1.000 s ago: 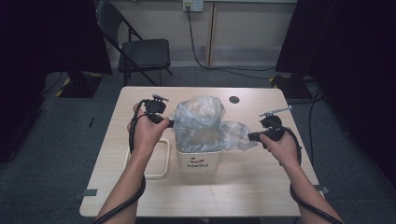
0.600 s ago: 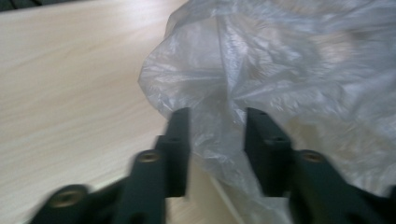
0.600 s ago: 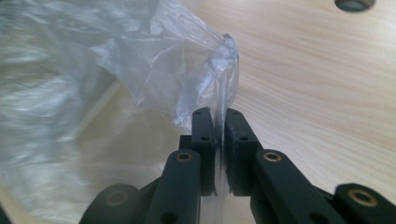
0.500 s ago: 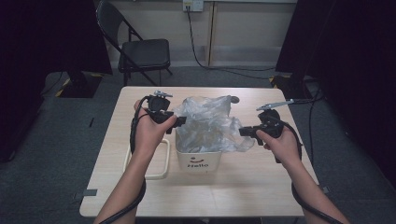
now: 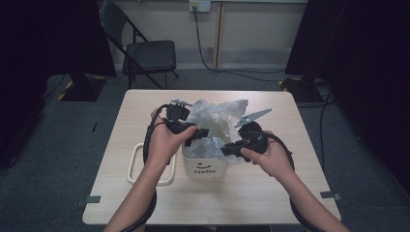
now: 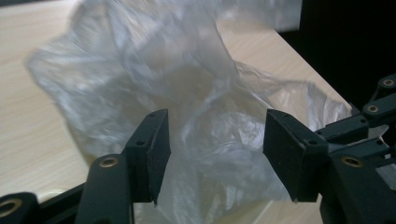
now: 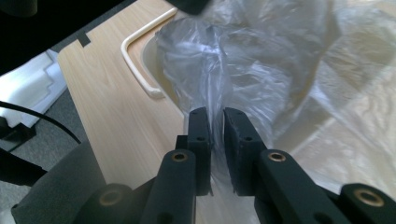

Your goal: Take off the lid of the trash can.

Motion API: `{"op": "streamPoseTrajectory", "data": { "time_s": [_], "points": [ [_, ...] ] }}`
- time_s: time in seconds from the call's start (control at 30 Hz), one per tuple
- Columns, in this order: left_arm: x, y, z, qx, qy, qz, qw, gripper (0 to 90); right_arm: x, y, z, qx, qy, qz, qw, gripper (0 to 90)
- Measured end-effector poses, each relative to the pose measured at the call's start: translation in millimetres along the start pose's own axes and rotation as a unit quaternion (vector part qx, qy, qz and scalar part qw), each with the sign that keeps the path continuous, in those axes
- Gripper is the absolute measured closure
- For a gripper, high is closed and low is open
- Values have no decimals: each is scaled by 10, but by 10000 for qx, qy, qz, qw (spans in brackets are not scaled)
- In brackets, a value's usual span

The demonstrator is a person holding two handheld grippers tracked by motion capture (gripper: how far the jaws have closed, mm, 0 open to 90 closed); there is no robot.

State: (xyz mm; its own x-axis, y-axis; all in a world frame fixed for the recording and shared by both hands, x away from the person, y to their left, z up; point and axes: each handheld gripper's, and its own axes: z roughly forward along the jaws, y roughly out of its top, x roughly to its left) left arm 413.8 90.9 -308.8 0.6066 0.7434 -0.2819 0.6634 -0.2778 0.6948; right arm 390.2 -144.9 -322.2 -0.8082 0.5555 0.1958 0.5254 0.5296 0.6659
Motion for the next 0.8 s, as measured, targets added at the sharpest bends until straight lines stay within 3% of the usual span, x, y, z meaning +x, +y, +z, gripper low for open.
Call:
{"op": "streamPoseTrajectory", "data": {
  "time_s": [0.03,0.13,0.2,0.3,0.37,0.4,0.43,0.5,0.53,0.57,0.6,0.63,0.73,0.8],
  "points": [
    [-11,-29,54,112,-142,-30,9998,437,25,9,49,32,53,-15,10000,810],
    [-31,-68,131,277,-297,-31,9992,488,30,23,78,-7,132,7,9999,810],
    [-31,-74,144,300,-325,-45,9990,559,30,29,87,-39,166,14,9999,810],
    [-30,-102,187,603,-397,-50,9974,677,58,46,113,-31,169,-3,9999,803],
    [-26,-113,175,874,-419,38,9953,809,80,56,134,-72,199,11,9998,789],
    [-26,-113,175,874,-419,38,9953,834,80,56,134,-72,199,11,9998,789],
    [-36,-125,161,964,-442,22,9944,879,102,69,150,-68,199,13,9998,767],
    [-42,-137,123,1031,-367,37,9940,890,120,82,162,-123,171,23,9998,672],
    [-42,-137,123,1031,-367,37,9940,893,120,82,162,-123,171,23,9998,672],
    [-39,-142,94,1052,-375,63,9937,893,124,90,157,-219,115,60,9997,608],
    [-50,-155,53,1058,-350,59,9938,896,107,120,104,-398,61,96,9991,472],
    [-52,-162,27,1057,-344,103,9937,897,94,133,76,-508,45,145,9986,419],
    [-60,-180,-30,1038,-275,202,9940,897,11,186,-66,-977,-9,447,9942,334],
    [-82,-218,-106,981,-267,331,9943,897,-40,212,-142,-1207,-181,535,9911,309]
  ]
}}
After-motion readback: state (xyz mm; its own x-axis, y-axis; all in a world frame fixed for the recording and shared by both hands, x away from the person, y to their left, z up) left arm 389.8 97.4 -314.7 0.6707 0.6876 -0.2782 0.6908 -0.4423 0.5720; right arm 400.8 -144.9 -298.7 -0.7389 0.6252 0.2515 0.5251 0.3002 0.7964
